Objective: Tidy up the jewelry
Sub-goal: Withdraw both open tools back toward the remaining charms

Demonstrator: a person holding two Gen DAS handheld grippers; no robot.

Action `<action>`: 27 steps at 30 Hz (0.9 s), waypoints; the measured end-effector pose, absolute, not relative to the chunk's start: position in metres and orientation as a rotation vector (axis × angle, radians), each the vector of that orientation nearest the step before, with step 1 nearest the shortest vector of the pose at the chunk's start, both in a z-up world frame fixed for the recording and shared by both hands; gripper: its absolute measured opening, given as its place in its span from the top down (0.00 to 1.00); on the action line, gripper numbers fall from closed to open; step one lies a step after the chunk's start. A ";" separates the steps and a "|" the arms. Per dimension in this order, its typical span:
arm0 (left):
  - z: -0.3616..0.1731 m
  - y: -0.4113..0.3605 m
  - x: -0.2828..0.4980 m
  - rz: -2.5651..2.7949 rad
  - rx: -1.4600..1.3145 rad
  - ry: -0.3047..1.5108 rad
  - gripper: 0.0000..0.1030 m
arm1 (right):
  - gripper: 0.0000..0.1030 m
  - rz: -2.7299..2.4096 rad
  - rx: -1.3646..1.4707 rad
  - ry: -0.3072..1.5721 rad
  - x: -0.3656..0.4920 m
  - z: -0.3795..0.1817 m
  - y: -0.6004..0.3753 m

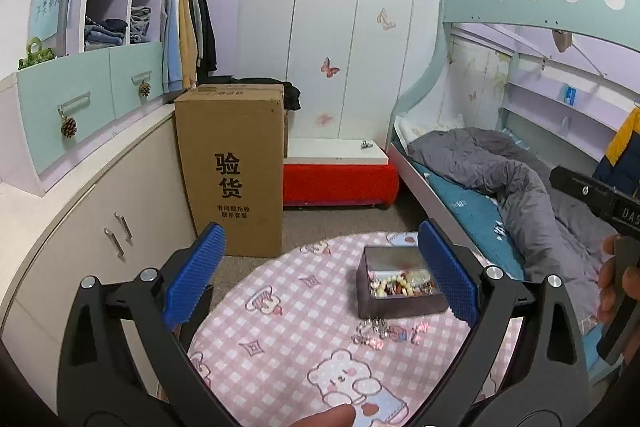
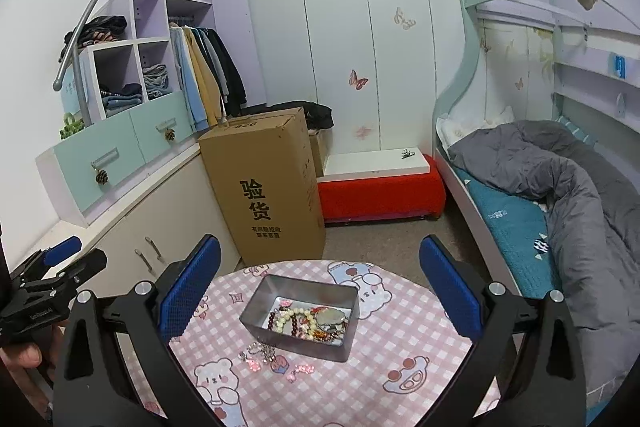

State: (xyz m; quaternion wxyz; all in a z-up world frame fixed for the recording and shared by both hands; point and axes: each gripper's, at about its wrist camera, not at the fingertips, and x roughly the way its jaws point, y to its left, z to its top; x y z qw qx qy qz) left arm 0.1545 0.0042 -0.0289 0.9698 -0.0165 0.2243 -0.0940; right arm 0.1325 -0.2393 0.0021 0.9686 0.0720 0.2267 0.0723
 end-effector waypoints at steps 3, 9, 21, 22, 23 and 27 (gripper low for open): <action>-0.039 0.006 0.150 -0.185 -0.023 0.473 0.08 | 0.07 0.141 0.143 0.459 0.123 -0.003 -0.241; -0.073 0.007 0.152 -0.205 -0.016 0.554 0.08 | 0.07 0.152 0.154 0.523 0.117 -0.031 -0.242; -0.154 -0.024 0.176 -0.258 0.045 0.733 0.08 | 0.07 0.115 0.209 0.704 0.109 -0.103 -0.253; -0.161 -0.028 0.179 -0.260 0.056 0.747 0.08 | 0.07 0.112 0.214 0.716 0.109 -0.107 -0.255; -0.169 -0.032 0.182 -0.262 0.070 0.764 0.08 | 0.07 0.109 0.217 0.727 0.108 -0.111 -0.256; -0.196 -0.049 0.197 -0.270 0.107 0.830 0.08 | 0.07 0.109 0.215 0.779 0.106 -0.127 -0.257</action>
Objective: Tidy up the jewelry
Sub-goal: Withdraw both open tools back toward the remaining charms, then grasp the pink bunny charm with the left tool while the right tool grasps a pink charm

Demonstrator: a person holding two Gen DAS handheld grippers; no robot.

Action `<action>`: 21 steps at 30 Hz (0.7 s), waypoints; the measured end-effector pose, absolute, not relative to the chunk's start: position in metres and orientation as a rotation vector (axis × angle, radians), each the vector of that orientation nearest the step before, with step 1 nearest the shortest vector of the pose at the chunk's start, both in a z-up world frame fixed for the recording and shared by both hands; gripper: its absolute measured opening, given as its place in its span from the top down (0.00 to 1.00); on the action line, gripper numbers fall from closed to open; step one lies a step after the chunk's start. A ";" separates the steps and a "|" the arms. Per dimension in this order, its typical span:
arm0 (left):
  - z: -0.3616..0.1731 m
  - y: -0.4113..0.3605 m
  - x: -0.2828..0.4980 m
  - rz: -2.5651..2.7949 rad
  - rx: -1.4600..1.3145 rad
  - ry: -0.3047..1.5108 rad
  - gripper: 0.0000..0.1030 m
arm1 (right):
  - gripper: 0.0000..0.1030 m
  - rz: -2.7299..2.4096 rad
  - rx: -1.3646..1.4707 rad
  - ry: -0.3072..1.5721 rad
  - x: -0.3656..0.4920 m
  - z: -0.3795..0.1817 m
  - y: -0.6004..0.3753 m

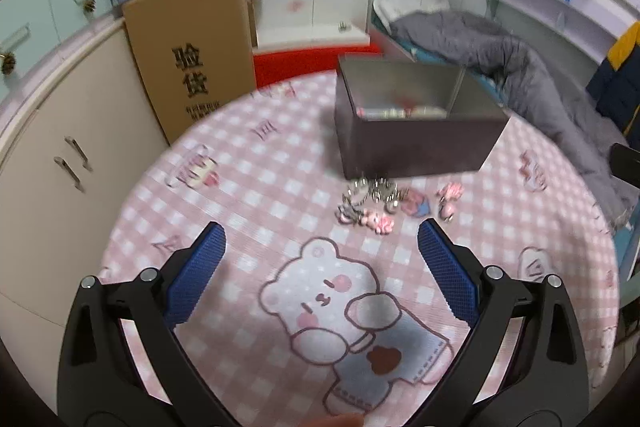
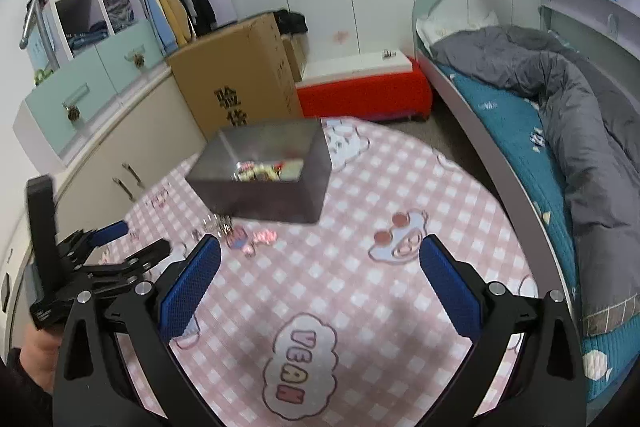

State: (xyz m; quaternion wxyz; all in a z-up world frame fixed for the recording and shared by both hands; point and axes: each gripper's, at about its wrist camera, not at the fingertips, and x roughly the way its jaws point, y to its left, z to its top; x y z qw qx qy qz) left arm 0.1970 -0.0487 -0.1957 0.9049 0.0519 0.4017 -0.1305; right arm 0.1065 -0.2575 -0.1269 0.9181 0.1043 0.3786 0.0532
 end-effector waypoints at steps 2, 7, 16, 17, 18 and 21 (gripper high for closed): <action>-0.208 -0.054 0.206 -0.270 0.113 0.862 0.08 | 0.07 0.111 0.212 0.799 0.107 -0.134 -0.256; -0.228 -0.063 0.224 -0.260 0.124 0.900 0.08 | 0.07 0.126 0.215 0.851 0.110 -0.151 -0.249; -0.232 -0.054 0.230 -0.288 0.065 0.902 0.53 | 0.07 0.162 0.198 0.889 0.118 -0.164 -0.235; -0.231 -0.050 0.231 -0.301 0.047 0.902 0.55 | 0.07 0.166 0.195 0.892 0.118 -0.165 -0.233; -0.231 -0.046 0.233 -0.311 0.032 0.903 0.60 | 0.07 0.170 0.194 0.895 0.120 -0.165 -0.231; -0.230 -0.038 0.238 -0.335 -0.002 0.905 0.61 | 0.07 0.179 0.187 0.898 0.120 -0.165 -0.226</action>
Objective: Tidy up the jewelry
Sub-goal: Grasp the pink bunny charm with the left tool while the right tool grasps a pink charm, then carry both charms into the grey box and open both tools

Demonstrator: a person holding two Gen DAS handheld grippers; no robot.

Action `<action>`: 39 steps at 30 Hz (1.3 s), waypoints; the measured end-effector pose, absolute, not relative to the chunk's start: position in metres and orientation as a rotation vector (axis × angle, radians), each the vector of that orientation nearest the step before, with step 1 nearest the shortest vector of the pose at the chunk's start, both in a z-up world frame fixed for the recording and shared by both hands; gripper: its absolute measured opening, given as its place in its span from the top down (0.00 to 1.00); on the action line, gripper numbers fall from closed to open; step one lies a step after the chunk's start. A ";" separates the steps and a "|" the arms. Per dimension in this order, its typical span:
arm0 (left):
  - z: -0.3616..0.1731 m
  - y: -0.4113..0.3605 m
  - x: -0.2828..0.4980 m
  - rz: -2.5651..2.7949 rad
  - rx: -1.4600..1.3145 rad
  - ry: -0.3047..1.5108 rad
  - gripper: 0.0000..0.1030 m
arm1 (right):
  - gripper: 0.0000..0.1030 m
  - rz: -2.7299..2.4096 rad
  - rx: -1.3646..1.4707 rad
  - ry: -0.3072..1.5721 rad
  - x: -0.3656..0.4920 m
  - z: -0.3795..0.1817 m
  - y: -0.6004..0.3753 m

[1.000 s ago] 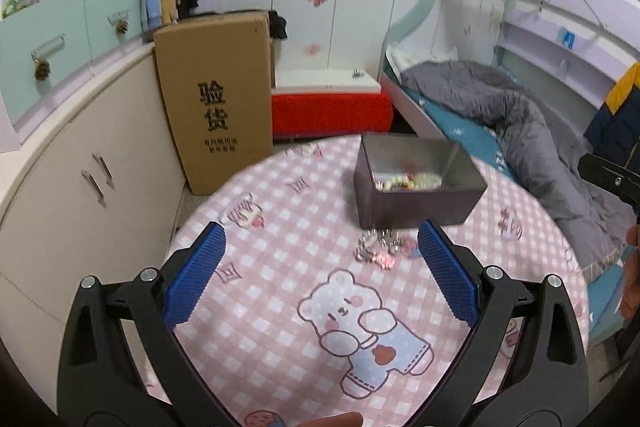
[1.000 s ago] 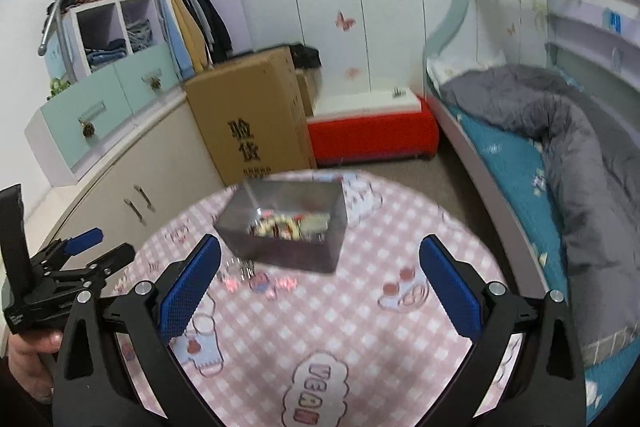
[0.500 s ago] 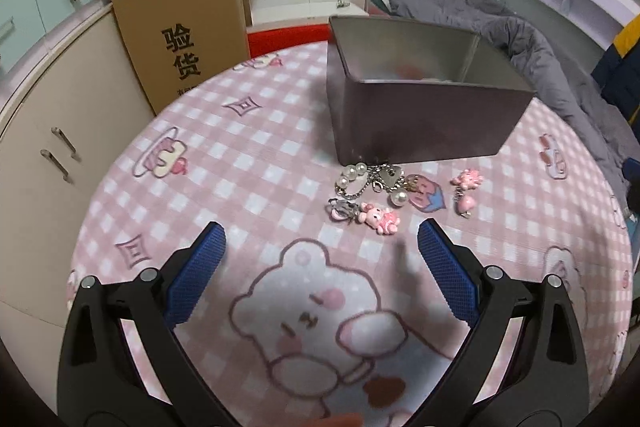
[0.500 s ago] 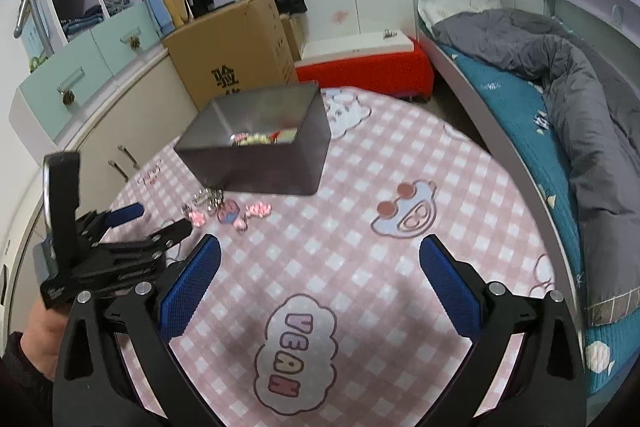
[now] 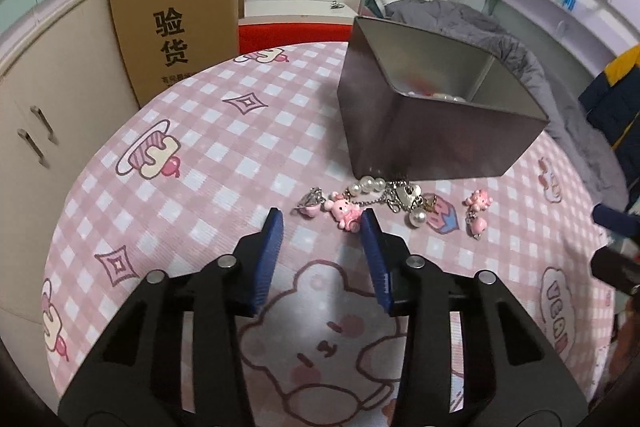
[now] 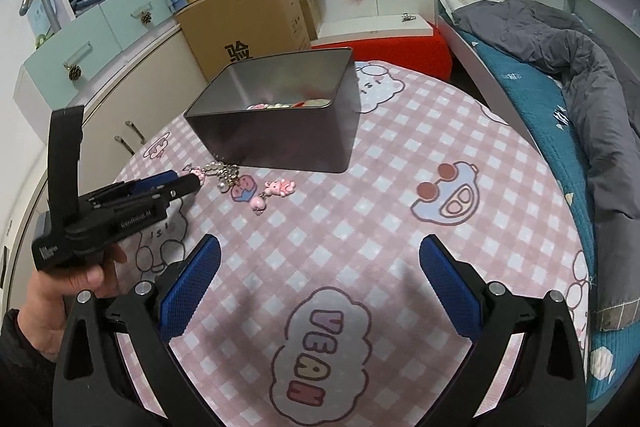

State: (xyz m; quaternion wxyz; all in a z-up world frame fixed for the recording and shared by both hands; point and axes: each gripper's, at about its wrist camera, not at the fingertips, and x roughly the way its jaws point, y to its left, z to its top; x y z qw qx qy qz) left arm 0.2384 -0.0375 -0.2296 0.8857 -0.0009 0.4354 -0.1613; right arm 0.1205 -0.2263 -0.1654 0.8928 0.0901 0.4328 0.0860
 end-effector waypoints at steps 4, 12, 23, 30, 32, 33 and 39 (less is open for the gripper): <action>-0.228 -0.039 0.241 -0.313 0.031 0.893 0.34 | 0.07 0.181 0.185 0.900 0.121 -0.165 -0.225; -0.230 -0.045 0.251 -0.349 0.065 0.894 0.67 | 0.07 0.175 0.183 0.905 0.123 -0.166 -0.226; -0.226 -0.020 0.224 -0.389 -0.020 0.888 0.67 | 0.23 0.249 0.103 0.933 0.156 -0.184 -0.195; -0.220 -0.020 0.200 -0.397 -0.032 0.881 0.67 | 0.44 0.222 0.063 0.929 0.183 -0.201 -0.176; -0.220 -0.020 0.197 -0.399 -0.032 0.881 0.67 | 0.57 0.219 0.012 0.913 0.184 -0.203 -0.169; -0.220 -0.021 0.196 -0.396 -0.033 0.882 0.67 | 0.59 0.219 -0.012 0.909 0.183 -0.203 -0.167; -0.216 -0.014 0.195 -0.387 -0.045 0.870 0.67 | 0.82 0.271 0.012 0.909 0.166 -0.201 -0.177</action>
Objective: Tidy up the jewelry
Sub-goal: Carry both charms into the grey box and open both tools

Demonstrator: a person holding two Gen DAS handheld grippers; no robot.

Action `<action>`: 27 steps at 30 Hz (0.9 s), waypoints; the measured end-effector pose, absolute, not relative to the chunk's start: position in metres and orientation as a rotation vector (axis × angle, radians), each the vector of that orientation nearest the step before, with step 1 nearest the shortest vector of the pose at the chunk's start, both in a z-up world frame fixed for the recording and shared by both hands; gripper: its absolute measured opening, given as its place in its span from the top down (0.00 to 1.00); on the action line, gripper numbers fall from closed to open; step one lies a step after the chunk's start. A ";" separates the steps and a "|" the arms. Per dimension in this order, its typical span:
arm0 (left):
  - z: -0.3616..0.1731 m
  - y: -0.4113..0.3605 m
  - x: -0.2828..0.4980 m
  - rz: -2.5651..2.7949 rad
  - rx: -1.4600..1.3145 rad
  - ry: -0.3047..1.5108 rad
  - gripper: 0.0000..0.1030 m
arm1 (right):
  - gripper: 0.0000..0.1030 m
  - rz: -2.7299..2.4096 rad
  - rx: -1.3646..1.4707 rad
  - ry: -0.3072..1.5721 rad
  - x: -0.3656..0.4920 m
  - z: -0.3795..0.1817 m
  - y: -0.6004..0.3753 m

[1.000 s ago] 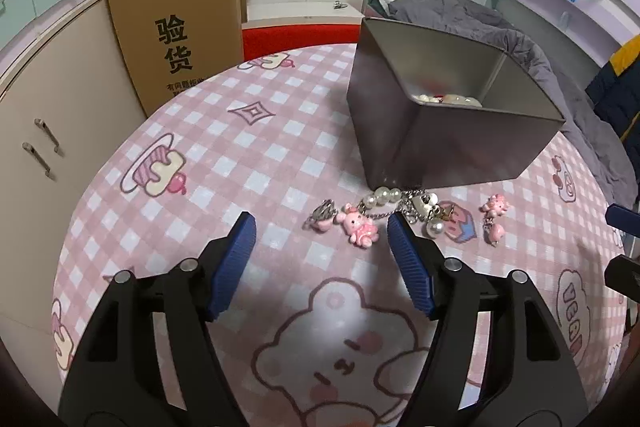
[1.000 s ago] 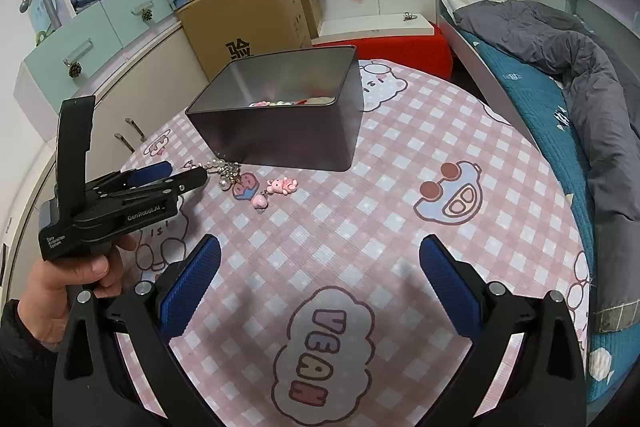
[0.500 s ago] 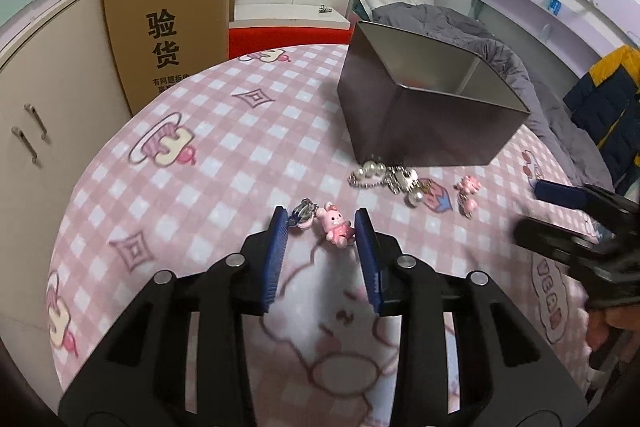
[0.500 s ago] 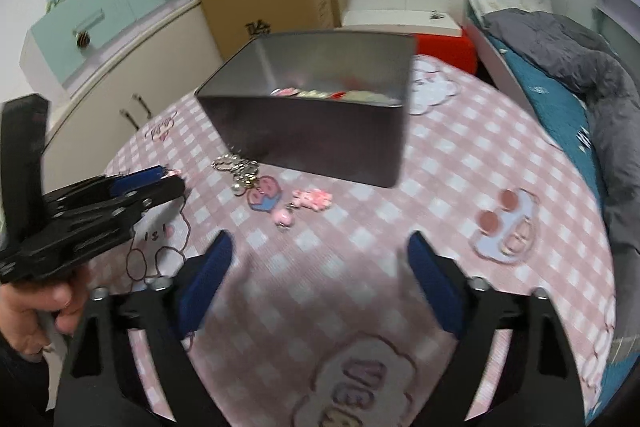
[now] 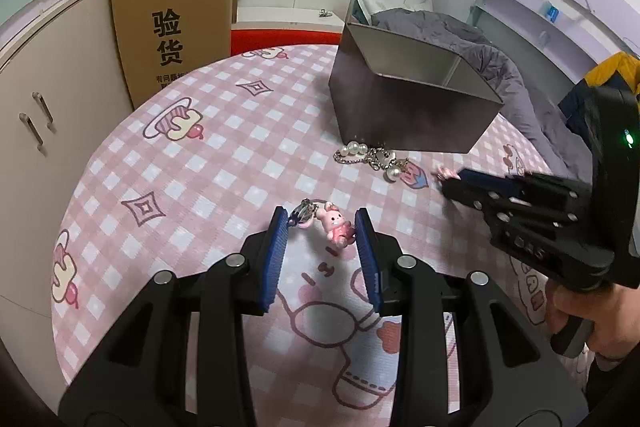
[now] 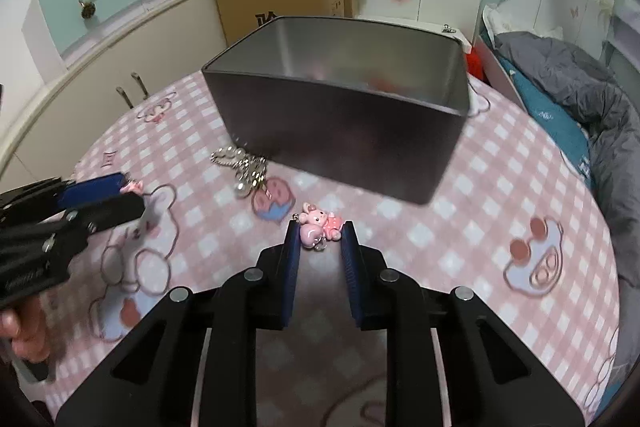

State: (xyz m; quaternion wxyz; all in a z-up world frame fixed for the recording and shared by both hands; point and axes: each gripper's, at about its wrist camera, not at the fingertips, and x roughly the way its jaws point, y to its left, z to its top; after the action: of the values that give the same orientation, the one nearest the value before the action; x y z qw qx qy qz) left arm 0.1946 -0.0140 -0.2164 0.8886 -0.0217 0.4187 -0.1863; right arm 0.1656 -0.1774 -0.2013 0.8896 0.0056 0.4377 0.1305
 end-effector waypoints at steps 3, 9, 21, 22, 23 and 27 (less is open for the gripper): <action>-0.212 -0.013 0.192 -0.392 -0.044 0.860 0.67 | 0.82 0.304 0.048 0.898 0.151 -0.197 -0.187; -0.196 -0.014 0.188 -0.399 -0.044 0.825 0.67 | 0.82 0.328 0.088 0.856 0.133 -0.174 -0.195; -0.112 -0.025 0.198 -0.427 0.004 0.646 0.67 | 0.82 0.376 0.123 0.621 0.143 -0.060 -0.217; -0.106 -0.028 0.200 -0.429 0.008 0.631 0.67 | 0.82 0.377 0.121 0.602 0.146 -0.051 -0.219; -0.097 -0.030 0.203 -0.430 0.010 0.613 0.67 | 0.82 0.377 0.116 0.577 0.150 -0.039 -0.222; -0.068 -0.042 0.219 -0.437 0.016 0.559 0.67 | 0.82 0.375 0.099 0.530 0.166 -0.012 -0.226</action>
State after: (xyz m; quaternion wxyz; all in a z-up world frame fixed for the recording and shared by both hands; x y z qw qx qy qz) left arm 0.2189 -0.0424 -0.0684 0.9377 0.0079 0.2736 -0.2141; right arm 0.1662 -0.2262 -0.0119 0.9466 0.0484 0.2603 0.1842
